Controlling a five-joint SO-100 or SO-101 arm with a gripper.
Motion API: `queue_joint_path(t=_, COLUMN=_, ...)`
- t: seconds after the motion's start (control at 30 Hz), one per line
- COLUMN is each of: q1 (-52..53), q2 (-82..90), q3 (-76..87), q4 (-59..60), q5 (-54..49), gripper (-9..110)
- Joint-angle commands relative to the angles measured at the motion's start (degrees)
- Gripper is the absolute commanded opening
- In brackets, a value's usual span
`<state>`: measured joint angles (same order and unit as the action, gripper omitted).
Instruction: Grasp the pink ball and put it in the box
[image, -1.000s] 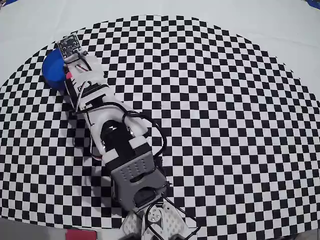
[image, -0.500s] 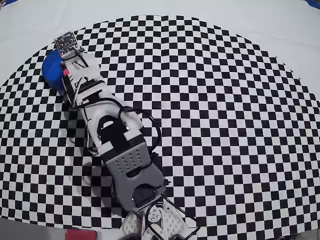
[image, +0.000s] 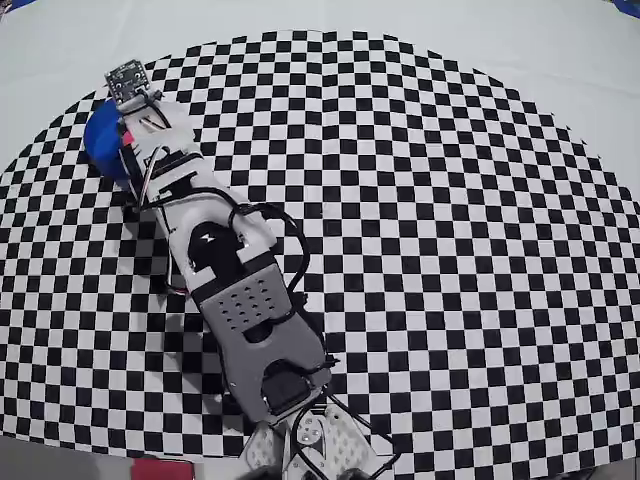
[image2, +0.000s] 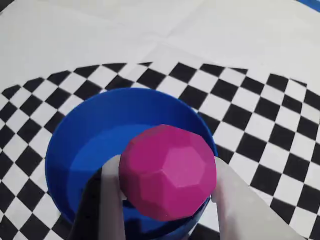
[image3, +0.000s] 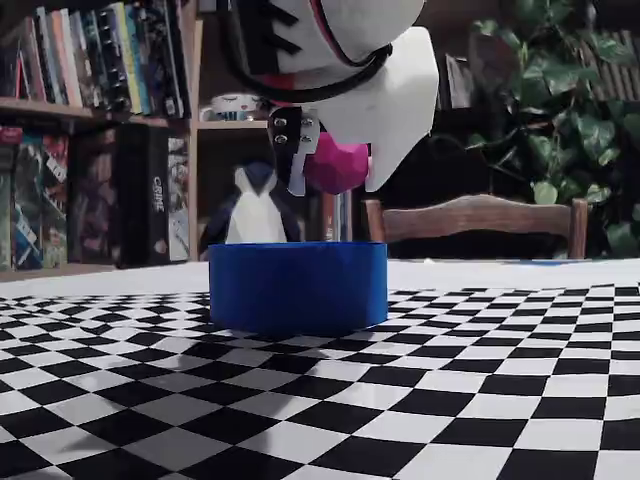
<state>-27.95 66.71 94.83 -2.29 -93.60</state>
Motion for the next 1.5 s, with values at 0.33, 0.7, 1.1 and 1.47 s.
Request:
queue_joint_path(t=0.33, q1=-1.8, q2=-4.2, q3=-9.8, q4=1.8, q5=1.1, gripper=0)
queue_joint_path(t=0.7, q1=-2.4, q2=-8.0, q3=-14.2, q4=2.6, q5=1.2, gripper=0)
queue_joint_path(t=1.1, q1=-2.4, q2=-11.3, q3=-17.7, q4=3.1, q5=1.2, gripper=0)
queue_joint_path(t=1.47, q1=-2.4, q2=-12.9, q3=-18.9, q4=3.1, q5=1.2, gripper=0)
